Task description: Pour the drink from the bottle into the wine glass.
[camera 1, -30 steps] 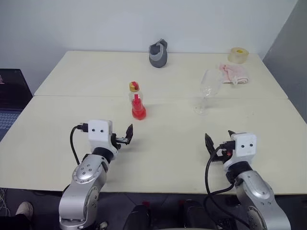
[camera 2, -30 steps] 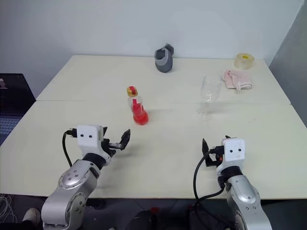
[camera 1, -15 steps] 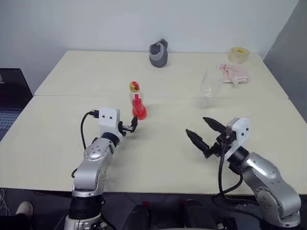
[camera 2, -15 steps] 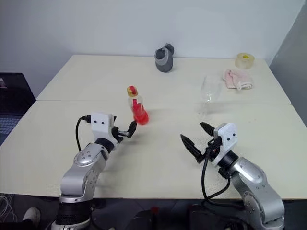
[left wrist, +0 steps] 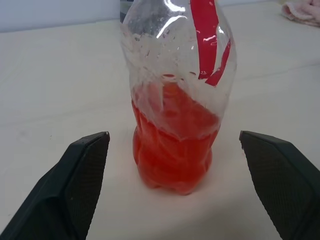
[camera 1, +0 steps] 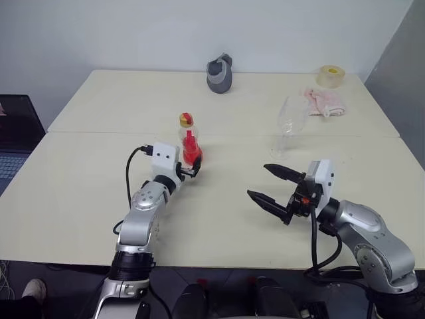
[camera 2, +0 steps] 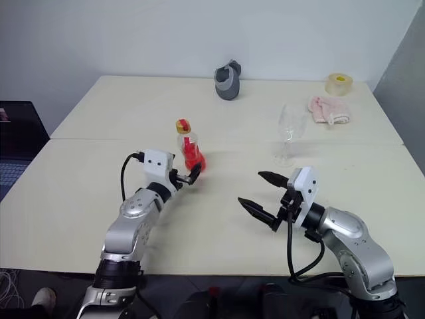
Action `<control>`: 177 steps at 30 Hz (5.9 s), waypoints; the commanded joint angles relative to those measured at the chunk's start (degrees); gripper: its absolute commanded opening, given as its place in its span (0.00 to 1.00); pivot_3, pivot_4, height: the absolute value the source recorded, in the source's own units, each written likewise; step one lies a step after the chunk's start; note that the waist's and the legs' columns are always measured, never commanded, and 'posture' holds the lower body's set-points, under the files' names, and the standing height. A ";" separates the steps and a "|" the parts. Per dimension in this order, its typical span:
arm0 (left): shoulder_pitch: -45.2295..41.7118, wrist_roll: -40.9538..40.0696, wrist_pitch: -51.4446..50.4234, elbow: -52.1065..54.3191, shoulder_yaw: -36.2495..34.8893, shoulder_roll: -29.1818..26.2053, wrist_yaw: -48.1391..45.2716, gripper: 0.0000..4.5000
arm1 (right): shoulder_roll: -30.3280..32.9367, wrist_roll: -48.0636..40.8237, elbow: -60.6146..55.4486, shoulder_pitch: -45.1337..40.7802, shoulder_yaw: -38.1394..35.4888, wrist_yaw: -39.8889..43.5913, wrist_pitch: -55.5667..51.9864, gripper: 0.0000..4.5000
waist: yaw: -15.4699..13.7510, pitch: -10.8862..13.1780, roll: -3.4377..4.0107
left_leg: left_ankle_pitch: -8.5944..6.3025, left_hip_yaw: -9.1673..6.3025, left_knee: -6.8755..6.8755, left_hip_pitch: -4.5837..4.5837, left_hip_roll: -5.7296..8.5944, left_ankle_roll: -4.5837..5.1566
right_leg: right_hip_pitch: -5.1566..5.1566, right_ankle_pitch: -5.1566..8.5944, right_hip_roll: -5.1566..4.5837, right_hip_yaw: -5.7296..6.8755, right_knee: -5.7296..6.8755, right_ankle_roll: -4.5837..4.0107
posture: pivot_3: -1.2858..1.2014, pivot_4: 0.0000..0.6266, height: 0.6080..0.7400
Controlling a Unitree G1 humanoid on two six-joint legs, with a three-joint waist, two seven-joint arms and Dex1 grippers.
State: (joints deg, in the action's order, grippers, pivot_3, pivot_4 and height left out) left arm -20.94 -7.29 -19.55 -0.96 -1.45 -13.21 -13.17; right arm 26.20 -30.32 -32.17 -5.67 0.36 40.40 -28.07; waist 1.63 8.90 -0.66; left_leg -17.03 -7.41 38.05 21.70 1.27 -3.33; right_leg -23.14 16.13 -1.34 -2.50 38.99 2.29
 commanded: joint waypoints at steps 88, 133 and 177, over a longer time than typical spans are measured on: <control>-20.65 -1.53 12.20 -17.17 8.54 1.41 -31.05 0.31 | -13.15 0.01 19.24 -36.59 -1.14 -18.59 -18.99 0.28 | 0.86 0.03 0.00 | 0.04 -0.20 0.03 0.14 0.04 -0.04 | -0.19 -0.01 -0.02 0.03 0.07 -0.02 | 0.52 0.24 1.00; -9.12 -21.77 -10.34 12.12 2.17 -11.08 -36.24 0.23 | -1.28 -8.44 22.81 -44.23 1.03 18.97 -17.73 0.28 | 1.20 0.06 0.05 | 0.04 -0.23 0.02 0.13 0.00 -0.03 | -0.16 -0.02 -0.05 0.03 0.03 -0.02 | 0.52 0.24 1.00; -16.10 -13.52 0.27 -2.58 3.39 -8.07 -36.06 0.22 | -12.46 3.11 20.45 -43.22 5.30 -9.51 -12.07 0.78 | 1.59 0.07 0.07 | 0.04 -0.23 0.01 0.16 0.03 -0.04 | -0.22 -0.02 -0.04 0.02 0.04 -0.02 | 0.52 0.24 1.00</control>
State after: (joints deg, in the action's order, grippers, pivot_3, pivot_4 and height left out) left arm -36.71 -20.29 -20.66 -6.50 2.28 -21.13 -48.90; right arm 14.12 -27.05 -10.75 -47.72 6.35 30.51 -41.53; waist 3.21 8.97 -0.59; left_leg -16.98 -7.65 38.05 21.85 1.30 -3.37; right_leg -23.35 16.12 -1.39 -2.47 39.02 2.27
